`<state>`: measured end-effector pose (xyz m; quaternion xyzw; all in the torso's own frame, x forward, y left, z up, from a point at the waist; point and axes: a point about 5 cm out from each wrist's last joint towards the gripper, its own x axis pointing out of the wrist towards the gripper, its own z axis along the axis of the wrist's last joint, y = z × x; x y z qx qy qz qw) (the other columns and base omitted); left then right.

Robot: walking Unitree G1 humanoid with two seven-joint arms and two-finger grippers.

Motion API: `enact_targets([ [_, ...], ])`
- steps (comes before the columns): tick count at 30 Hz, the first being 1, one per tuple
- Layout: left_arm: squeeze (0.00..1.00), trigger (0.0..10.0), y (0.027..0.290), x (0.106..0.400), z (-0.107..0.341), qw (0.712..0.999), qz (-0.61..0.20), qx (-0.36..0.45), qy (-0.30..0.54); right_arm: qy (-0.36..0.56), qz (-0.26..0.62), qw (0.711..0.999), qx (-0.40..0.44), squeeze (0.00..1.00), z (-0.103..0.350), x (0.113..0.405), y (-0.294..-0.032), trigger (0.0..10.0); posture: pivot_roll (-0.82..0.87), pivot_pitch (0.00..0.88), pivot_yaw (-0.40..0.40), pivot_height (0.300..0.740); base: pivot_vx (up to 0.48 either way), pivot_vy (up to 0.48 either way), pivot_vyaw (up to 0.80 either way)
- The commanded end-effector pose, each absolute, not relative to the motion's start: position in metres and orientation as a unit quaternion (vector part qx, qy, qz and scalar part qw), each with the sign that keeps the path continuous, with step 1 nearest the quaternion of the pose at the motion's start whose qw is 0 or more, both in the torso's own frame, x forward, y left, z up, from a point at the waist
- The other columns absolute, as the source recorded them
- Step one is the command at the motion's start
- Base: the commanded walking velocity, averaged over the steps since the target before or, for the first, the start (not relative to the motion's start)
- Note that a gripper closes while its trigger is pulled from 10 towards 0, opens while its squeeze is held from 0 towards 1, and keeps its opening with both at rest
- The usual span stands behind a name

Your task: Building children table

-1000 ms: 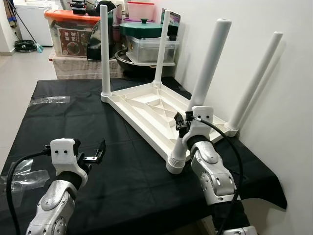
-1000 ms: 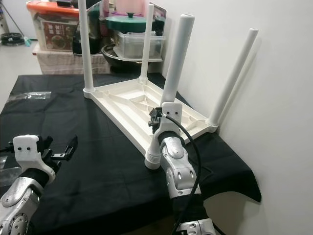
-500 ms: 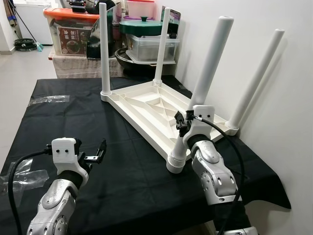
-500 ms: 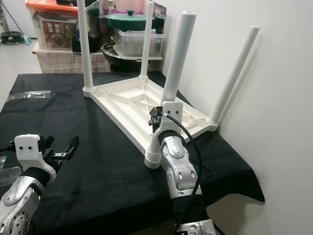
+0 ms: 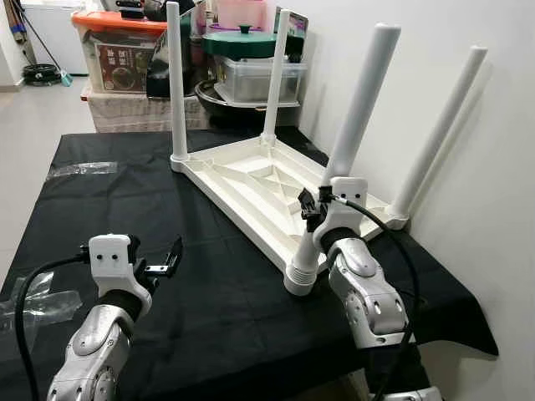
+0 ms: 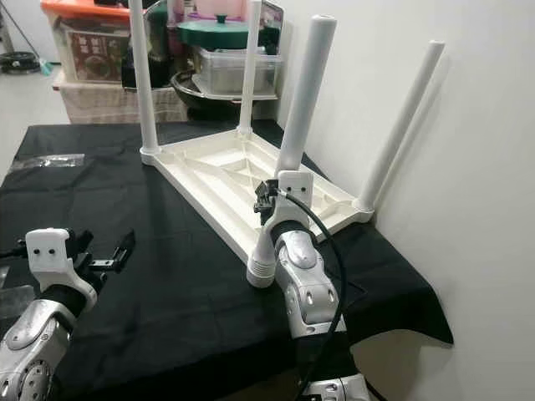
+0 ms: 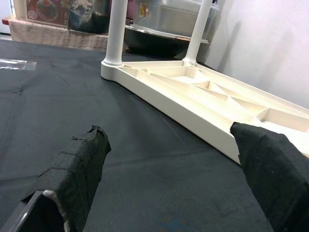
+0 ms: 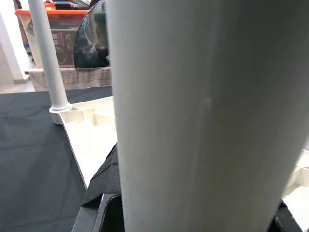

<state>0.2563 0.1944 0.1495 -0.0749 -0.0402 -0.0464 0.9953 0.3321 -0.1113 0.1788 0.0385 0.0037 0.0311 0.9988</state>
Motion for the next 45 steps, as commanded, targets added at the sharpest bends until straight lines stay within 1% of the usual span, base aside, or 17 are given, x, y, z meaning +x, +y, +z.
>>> enact_targets([
  [1, 0.0, 10.0, 0.192, 0.258, 0.147, 0.995, -0.051, -0.072, -0.036, 0.074, 0.002, 0.997, 0.018, 0.03, 0.147, 0.33, -0.126, 10.0, 0.04, 0.0, -0.088, 0.74, 0.0, 0.0, 0.0],
  [3, 0.0, 10.0, 0.192, 0.259, 0.147, 0.995, -0.052, -0.071, -0.036, 0.069, 0.003, 0.997, 0.019, 0.04, 0.149, 0.33, -0.126, 10.0, 0.04, 0.0, -0.087, 0.74, 0.0, 0.0, 0.0],
  [4, 0.0, 10.0, 0.192, 0.259, 0.147, 0.995, -0.052, -0.071, -0.036, 0.065, 0.004, 0.998, 0.019, 0.08, 0.15, 0.33, -0.125, 10.0, 0.04, 0.0, -0.086, 0.74, 0.0, 0.0, 0.0],
  [8, 0.0, 10.0, 0.192, 0.259, 0.147, 0.995, -0.053, -0.071, -0.036, 0.064, 0.005, 0.998, 0.021, 0.09, 0.151, 0.33, -0.125, 10.0, 0.04, 0.0, -0.085, 0.74, 0.0, 0.0, 0.0],
  [9, 0.0, 10.0, 0.192, 0.259, 0.147, 0.995, -0.053, -0.07, -0.037, 0.058, 0.007, 0.998, 0.023, 0.62, 0.154, 0.33, -0.124, 10.0, 0.04, 0.0, -0.084, 0.74, 0.0, 0.0, 0.0],
  [10, 0.0, 10.0, 0.192, 0.259, 0.147, 0.995, -0.054, -0.07, -0.037, 0.049, 0.009, 0.998, 0.025, 1.0, 0.157, 0.329, -0.123, 10.0, 0.04, 0.0, -0.082, 0.74, 0.0, 0.0, 0.0],
  [12, 0.0, 10.0, 0.192, 0.259, 0.147, 0.995, -0.054, -0.07, -0.037, 0.049, 0.009, 0.998, 0.025, 1.0, 0.157, 0.329, -0.123, 10.0, 0.04, 0.0, -0.082, 0.74, 0.0, 0.0, 0.0],
  [18, 0.0, 10.0, 0.192, 0.26, 0.147, 0.995, -0.057, -0.07, -0.037, 0.004, 0.014, 0.999, 0.033, 1.0, 0.177, 0.327, -0.122, 10.0, 0.04, 0.0, -0.078, 0.74, 0.0, 0.0, 0.0],
  [23, 0.0, 10.0, 0.192, 0.26, 0.147, 0.995, -0.059, -0.069, -0.037, 0.003, 0.021, 0.999, 0.039, 1.0, 0.179, 0.326, -0.121, 10.0, 0.04, 0.0, -0.076, 0.74, 0.0, 0.0, 0.0],
  [29, 0.0, 10.0, 0.192, 0.259, 0.146, 0.995, -0.056, -0.069, -0.036, 0.075, 0.0, 0.994, 0.076, 1.0, 0.159, 0.33, -0.128, 10.0, 0.04, 0.0, -0.083, 0.74, 0.0, 0.0, 0.0],
  [32, 0.0, 10.0, 0.192, 0.259, 0.146, 0.995, -0.055, -0.068, -0.036, 0.09, -0.002, 0.993, 0.079, 1.0, 0.155, 0.331, -0.129, 10.0, 0.04, 0.0, -0.083, 0.74, 0.0, 0.0, 0.0],
  [33, 0.0, 10.0, 0.193, 0.259, 0.146, 0.996, -0.054, -0.068, -0.036, 0.114, -0.001, 0.992, 0.06, 1.0, 0.149, 0.332, -0.13, 10.0, 0.04, 0.0, -0.084, 0.74, 0.0, 0.0, 0.0],
  [34, 0.0, 10.0, 0.193, 0.259, 0.146, 0.996, -0.054, -0.068, -0.036, 0.139, 0.0, 0.989, 0.056, 0.2, 0.143, 0.333, -0.131, 10.0, 0.04, 0.0, -0.085, 0.74, 0.0, 0.0, 0.0],
  [35, 0.0, 10.0, 0.193, 0.259, 0.146, 0.996, -0.053, -0.068, -0.036, 0.154, 0.001, 0.987, 0.054, 0.2, 0.14, 0.334, -0.131, 10.0, 0.04, 0.0, -0.085, 0.74, 0.0, 0.0, 0.0],
  [36, 0.0, 10.0, 0.193, 0.259, 0.146, 0.996, -0.053, -0.068, -0.036, 0.161, 0.01, 0.985, 0.062, 0.0, 0.141, 0.336, -0.13, 10.0, 0.04, 0.0, -0.085, 0.74, 0.0, 0.0, 0.0],
  [41, 0.0, 10.0, 0.193, 0.259, 0.146, 0.996, -0.052, -0.069, -0.036, 0.161, 0.019, 0.985, 0.062, 0.0, 0.147, 0.342, -0.129, 10.0, 0.04, 0.0, -0.085, 0.74, 0.0, 0.0, 0.0],
  [45, 0.0, 10.0, 0.192, 0.26, 0.146, 0.996, -0.054, -0.068, -0.036, 0.167, 0.037, 0.983, 0.068, 0.0, 0.156, 0.353, -0.119, 10.0, 0.04, 0.0, -0.083, 0.74, 0.0, 0.0, 0.0],
])
